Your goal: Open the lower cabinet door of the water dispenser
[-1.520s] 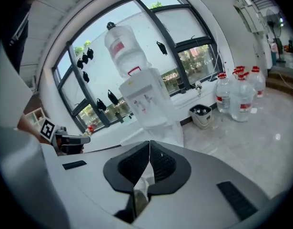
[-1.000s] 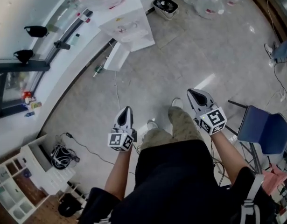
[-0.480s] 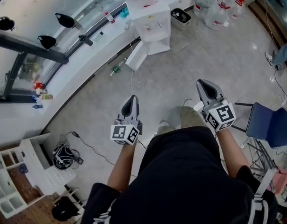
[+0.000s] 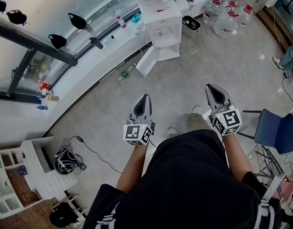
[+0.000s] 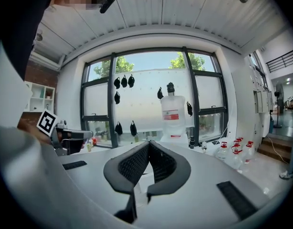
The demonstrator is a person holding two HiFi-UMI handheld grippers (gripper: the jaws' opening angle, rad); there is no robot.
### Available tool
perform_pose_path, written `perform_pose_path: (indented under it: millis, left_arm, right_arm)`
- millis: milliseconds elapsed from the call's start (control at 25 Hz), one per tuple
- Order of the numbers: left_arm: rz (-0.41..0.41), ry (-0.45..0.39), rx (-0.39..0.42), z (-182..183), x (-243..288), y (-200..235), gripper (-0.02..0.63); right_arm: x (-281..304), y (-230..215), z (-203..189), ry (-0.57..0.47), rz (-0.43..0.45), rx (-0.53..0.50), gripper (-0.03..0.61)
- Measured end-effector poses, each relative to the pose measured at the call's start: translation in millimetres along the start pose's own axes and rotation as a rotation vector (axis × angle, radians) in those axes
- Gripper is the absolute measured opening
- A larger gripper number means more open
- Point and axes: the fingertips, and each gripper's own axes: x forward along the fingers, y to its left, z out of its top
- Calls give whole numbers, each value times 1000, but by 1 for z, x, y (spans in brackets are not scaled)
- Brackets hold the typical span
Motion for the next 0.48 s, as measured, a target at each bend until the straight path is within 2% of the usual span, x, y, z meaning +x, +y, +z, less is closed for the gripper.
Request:
perform_pose_path:
  millis: [280,480]
  left_arm:
    - [-20,-38,60,22,5,-3,5]
    - [-8,-59,48,27,5,2,5]
  right_arm:
    - [2,-4,8,-22,-19,-25,0]
    - [-1,-7,9,-31,-39,-33,-2]
